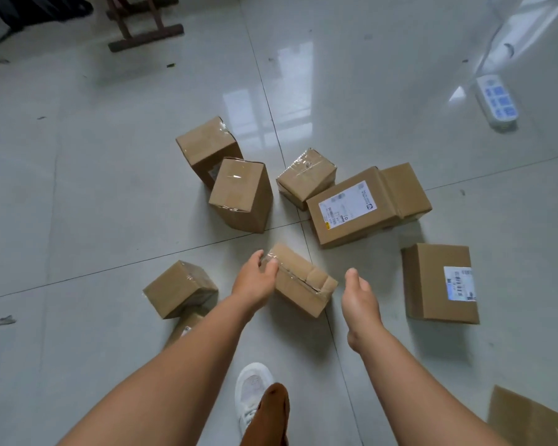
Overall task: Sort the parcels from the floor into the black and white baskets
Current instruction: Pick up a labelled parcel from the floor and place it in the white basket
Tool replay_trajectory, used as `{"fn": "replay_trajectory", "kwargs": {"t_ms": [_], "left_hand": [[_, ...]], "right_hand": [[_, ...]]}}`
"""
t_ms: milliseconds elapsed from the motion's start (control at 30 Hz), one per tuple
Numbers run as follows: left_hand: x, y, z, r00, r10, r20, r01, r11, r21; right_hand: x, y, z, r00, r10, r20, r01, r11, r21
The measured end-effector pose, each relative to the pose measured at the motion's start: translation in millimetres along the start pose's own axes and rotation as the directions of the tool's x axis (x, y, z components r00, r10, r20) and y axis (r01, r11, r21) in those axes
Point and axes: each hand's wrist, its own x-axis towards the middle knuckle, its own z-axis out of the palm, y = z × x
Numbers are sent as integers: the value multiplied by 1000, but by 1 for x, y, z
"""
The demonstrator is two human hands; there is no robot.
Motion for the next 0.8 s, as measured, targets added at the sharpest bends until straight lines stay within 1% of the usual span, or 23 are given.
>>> {"fn": "replay_trajectory", "kwargs": {"t_ms": [133, 233, 300, 400, 467, 633, 733, 800], "left_hand": [[48, -28, 22, 1000, 8, 28, -10, 999, 49], [73, -42, 32, 999, -6, 50, 1, 996, 93], [83, -49, 37, 997, -20, 79, 13, 996, 86], [89, -51, 38, 998, -13, 64, 8, 997, 74], [83, -46, 33, 998, -29, 48, 27, 999, 45], [32, -16, 3, 997, -83, 4, 83, 995, -56], [-11, 11, -25, 996, -90, -27, 86, 990, -114], [-40, 33, -47, 993, -104, -47, 93, 976, -196]], "right_hand": [[53, 29, 25, 999, 42, 25, -42, 999, -14], [81, 48, 43, 994, 104, 45, -104, 995, 6], [94, 58, 52, 987, 146, 70, -150, 987, 51], [95, 59, 58, 982, 164, 95, -172, 981, 86], [81, 50, 55, 983, 161, 86, -168, 983, 76], [24, 13, 29, 998, 56, -6, -55, 997, 58], [-24, -19, 11, 999, 31, -10, -30, 996, 79], [-58, -41, 1, 999, 32, 5, -32, 994, 104]]}}
